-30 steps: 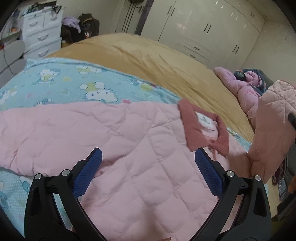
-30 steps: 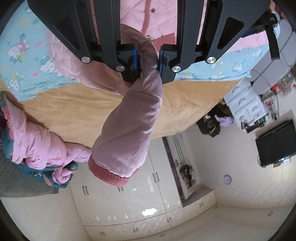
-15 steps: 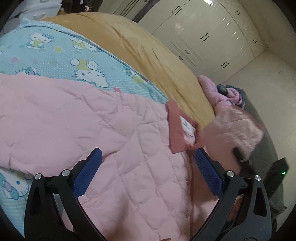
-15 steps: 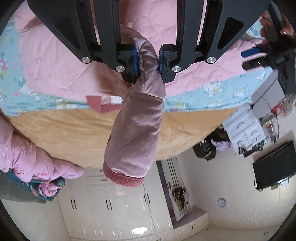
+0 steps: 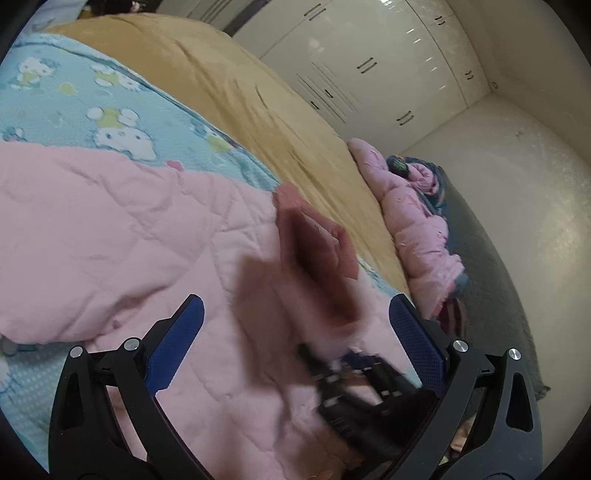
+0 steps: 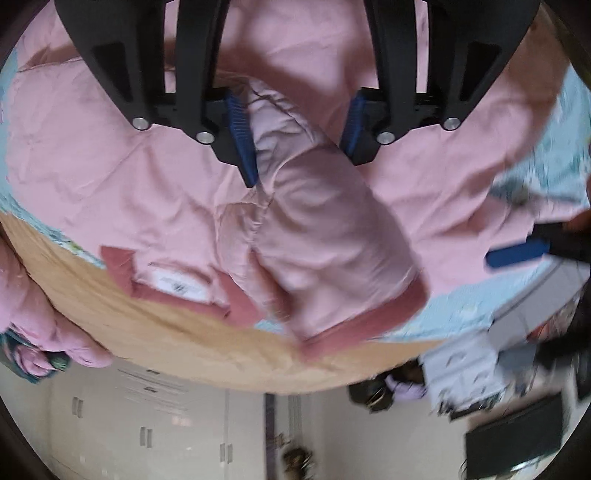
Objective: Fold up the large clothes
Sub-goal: 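Lower the sleeve onto the jacket front and open the right gripper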
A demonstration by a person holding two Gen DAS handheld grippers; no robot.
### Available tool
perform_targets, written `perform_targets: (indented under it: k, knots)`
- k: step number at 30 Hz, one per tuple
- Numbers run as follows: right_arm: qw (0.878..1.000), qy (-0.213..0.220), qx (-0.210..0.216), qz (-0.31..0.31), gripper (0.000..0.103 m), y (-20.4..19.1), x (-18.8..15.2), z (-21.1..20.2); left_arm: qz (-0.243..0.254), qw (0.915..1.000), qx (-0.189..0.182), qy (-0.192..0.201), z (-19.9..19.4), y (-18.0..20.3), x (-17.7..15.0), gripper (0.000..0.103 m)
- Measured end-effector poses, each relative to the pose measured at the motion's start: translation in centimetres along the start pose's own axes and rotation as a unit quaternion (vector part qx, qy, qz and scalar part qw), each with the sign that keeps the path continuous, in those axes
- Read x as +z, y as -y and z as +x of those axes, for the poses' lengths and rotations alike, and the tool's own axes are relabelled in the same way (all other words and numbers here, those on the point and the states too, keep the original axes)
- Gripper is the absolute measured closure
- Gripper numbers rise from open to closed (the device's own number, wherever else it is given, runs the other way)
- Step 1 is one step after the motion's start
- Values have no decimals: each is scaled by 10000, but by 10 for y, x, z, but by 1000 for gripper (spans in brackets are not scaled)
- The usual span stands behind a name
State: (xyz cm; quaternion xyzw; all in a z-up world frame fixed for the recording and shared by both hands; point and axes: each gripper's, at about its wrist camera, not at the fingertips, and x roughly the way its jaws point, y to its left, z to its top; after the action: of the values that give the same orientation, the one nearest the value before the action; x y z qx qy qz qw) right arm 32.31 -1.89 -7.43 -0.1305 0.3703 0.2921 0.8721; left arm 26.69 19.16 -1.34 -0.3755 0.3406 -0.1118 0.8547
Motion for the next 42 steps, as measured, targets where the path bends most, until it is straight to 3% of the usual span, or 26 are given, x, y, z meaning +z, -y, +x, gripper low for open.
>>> perform_targets:
  k: [2,4,6,11,14,16,18,19,21,22,27,31,36,42]
  knots:
    - [9997,-186,-20,-128,50,-8,-5,5,-83,9998,-127,-89,5,-3,-3,9]
    - [9995,-221,117,-179,29,-13,-8,1,-114,9997,-176,-160,12,-7,-5,9]
    - [9991,-159,328,-209,18,-19,-11,-8,-76,9995,-180,-247,19,-9,-7,9]
    - [9987,-107,491,51,17,-7,-22,-41,-43,9981,-369,-491,41,-12,-16,9]
    - [9976,27,521,456,17,19,-30,-63,154,9987,-96,-473,50,-7,-23,12]
    - [9967,112,426,684,18,36,-35,-77,341,9983,35,-473,56,-1,-28,29]
    - [9956,175,290,876,18,53,-41,-89,598,9966,203,-522,65,8,-33,58]
    - [9949,191,195,972,20,62,-44,-94,714,9956,276,-547,69,11,-35,63]
    - [9924,171,43,1220,22,82,-52,-104,1117,9905,606,-530,74,21,-41,84]
    - [9907,138,-24,1354,23,93,-56,-109,1221,9888,715,-480,73,21,-41,100]
    - [9769,86,-581,2053,42,147,-72,-130,1494,9866,650,96,40,35,-27,100]
    - [9580,282,-929,2698,44,189,-73,-138,1611,9842,555,479,11,42,-13,100]
    - [9536,294,-1121,2780,44,210,-53,-121,1534,9842,852,238,25,26,-14,100]
    - [9603,137,-1302,2464,44,222,-27,-87,1490,9806,1265,-120,44,5,-24,99]
